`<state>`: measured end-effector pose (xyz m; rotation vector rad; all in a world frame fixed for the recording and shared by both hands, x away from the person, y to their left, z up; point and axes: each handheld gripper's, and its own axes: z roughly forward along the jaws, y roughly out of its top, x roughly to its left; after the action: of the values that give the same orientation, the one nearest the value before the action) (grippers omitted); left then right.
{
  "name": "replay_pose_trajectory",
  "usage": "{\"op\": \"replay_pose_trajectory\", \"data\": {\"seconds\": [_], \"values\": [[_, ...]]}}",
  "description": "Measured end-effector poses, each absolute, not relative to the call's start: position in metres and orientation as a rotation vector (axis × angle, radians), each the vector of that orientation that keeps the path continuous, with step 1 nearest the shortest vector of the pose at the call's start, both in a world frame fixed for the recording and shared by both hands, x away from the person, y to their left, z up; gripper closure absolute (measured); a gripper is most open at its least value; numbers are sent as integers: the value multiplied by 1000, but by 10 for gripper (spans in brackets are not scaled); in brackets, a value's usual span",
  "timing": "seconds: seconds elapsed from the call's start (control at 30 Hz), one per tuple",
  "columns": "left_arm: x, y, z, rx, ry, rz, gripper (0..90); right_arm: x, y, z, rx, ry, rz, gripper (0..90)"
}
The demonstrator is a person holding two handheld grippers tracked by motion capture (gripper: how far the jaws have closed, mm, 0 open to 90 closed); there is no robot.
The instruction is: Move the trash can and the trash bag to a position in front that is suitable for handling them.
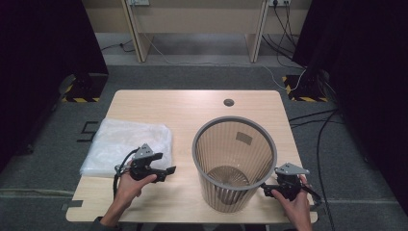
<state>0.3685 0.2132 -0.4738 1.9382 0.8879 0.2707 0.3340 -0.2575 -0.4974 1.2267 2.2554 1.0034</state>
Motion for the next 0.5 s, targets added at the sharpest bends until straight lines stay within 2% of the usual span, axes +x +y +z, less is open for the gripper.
{"op": "replay_pose_trajectory", "data": {"seconds": [0.23, 0.3, 0.5], "values": [[355, 185, -480, 1952, 837, 208, 177, 319, -249, -491, 1227, 2252, 1036, 187], [351, 178, -481, 1964, 818, 201, 177, 316, -246, -489, 1205, 2261, 1023, 240], [345, 163, -484, 1941, 822, 160, 177, 307, -242, -486, 1204, 2260, 993, 244]]}}
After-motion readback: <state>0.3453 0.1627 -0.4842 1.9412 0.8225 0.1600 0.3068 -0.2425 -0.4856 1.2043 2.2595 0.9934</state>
